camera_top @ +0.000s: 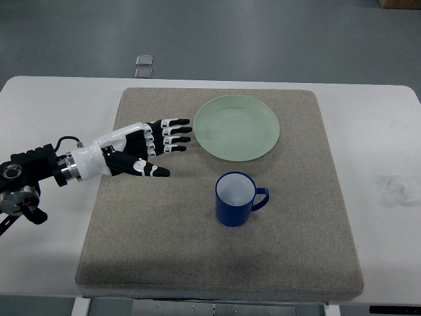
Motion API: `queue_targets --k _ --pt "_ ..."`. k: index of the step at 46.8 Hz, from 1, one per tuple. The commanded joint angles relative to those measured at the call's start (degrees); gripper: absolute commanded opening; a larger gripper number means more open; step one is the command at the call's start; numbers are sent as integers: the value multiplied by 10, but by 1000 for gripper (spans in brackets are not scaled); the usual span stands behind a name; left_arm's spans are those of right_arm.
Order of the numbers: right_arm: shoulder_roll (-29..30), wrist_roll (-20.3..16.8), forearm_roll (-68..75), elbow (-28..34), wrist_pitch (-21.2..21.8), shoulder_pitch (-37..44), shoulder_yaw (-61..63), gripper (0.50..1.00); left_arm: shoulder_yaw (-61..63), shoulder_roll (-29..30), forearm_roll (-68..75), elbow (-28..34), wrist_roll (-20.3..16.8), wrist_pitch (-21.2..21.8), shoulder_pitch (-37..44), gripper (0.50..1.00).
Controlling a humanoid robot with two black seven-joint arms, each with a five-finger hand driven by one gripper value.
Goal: Place cup left of plate with left hand
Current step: 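Reach the left hand across the mat toward the blue mug, then wrap the left hand fingers around the blue mug body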
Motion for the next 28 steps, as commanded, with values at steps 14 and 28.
queue_targets --k 14,28 --pt "0 0 0 0 0 0 0 932 10 -75 79 6 0 19 24 996" --pt "0 0 -1 0 0 0 0 932 32 -96 80 29 -1 56 7 996"
